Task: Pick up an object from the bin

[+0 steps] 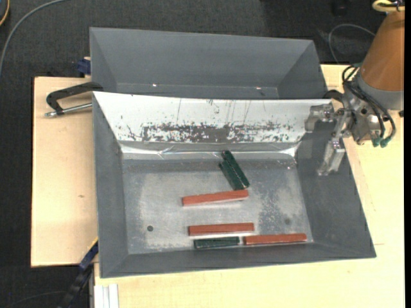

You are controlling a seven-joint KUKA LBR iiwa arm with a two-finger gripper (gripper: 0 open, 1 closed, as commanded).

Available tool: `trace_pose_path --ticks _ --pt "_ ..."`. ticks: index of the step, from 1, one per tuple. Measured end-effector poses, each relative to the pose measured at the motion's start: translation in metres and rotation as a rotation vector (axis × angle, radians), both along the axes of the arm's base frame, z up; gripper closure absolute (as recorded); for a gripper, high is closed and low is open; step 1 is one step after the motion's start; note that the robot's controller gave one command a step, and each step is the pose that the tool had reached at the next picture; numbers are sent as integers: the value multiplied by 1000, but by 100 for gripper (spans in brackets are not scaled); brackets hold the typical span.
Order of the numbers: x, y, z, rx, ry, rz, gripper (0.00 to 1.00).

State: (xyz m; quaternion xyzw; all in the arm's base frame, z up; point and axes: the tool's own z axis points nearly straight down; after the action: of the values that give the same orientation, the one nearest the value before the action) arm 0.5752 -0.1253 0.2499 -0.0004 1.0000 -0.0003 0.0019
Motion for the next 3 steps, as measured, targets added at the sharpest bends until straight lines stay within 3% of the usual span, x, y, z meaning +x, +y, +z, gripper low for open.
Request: trace_pose_path --ticks 1,2,3 --pt "13 63 -67 6 8 -54 0" --pt "-9 121 -178 2 -3 -148 0" --pt "-4 121 -173 4 -18 -148 100"
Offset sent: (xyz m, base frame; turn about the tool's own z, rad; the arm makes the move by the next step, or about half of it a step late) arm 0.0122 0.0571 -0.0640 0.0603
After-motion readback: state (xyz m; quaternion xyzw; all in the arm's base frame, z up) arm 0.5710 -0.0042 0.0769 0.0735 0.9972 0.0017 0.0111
